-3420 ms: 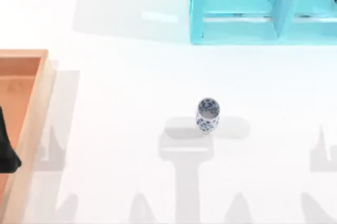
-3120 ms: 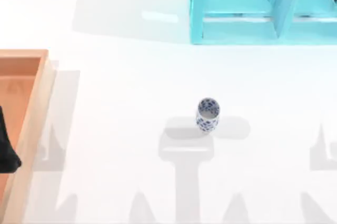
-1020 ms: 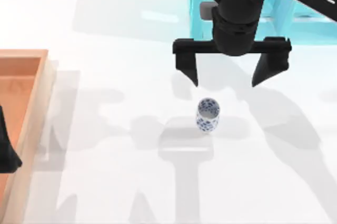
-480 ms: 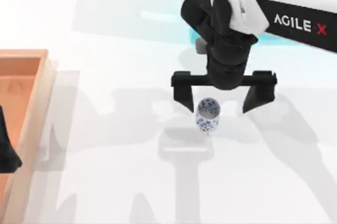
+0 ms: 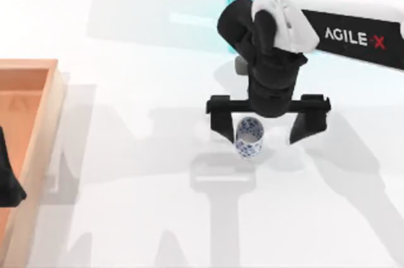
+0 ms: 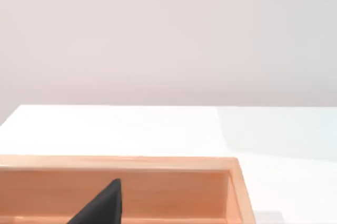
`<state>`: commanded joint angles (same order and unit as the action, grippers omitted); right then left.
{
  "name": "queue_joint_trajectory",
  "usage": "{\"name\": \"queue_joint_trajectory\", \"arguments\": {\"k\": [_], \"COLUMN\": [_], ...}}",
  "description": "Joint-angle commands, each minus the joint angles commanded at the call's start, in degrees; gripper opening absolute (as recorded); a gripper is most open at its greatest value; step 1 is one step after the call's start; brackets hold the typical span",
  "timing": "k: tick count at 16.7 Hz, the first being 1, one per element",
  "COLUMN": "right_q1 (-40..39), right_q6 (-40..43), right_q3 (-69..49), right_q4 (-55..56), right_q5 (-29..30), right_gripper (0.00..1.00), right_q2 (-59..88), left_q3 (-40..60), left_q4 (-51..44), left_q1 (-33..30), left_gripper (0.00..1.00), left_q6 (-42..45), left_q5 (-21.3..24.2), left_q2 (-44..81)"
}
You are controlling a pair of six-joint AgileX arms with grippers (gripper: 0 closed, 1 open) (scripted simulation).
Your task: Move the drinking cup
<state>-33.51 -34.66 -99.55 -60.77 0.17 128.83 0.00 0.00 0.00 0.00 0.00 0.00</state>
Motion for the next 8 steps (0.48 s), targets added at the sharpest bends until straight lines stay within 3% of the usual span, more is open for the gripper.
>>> {"name": "queue_joint_trajectory", "arguments": {"k": [8], "right_q1": [0.00], "right_q6": [0.00], "right_q3": [0.00], "right_q4": [0.00], "right_q5": [0.00], "right_gripper": [0.25], "right_q2": [0.00], "left_q3": [0.00], "left_q4": [0.00], "left_q1": [0.00], "left_gripper": [1.00], "left_q6": [0.00], "left_q5": [0.00], "left_q2": [0.00]}}
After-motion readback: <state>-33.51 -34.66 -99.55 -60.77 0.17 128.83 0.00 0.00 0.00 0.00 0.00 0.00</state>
